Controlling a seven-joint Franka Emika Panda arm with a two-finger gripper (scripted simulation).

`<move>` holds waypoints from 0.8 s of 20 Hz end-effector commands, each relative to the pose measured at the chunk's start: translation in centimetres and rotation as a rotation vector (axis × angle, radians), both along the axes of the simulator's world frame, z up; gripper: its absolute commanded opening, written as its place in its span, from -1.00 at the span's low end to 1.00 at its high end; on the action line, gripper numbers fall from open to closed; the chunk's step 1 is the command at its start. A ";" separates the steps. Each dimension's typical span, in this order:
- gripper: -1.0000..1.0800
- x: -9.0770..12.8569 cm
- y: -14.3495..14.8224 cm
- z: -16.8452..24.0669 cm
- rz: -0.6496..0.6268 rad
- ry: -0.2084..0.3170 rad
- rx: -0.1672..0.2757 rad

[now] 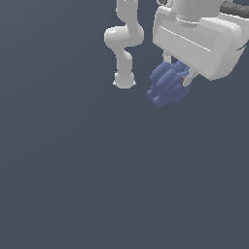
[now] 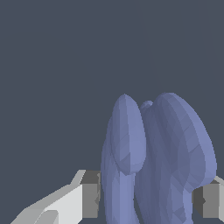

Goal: Pick up the object and move it to a goal position.

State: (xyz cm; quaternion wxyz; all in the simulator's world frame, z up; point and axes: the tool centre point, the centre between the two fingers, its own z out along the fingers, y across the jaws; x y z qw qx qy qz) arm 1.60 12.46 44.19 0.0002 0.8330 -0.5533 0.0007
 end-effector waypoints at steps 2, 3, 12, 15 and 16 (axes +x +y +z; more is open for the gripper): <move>-1.00 -0.4 1.5 2.8 -0.001 0.001 0.000; -1.00 -0.5 1.9 3.5 0.000 0.001 0.000; -1.00 -0.8 4.0 7.2 0.001 0.001 0.001; -1.00 -0.8 4.4 7.8 0.001 0.001 0.001; -1.00 -0.8 4.5 8.0 0.001 0.001 0.001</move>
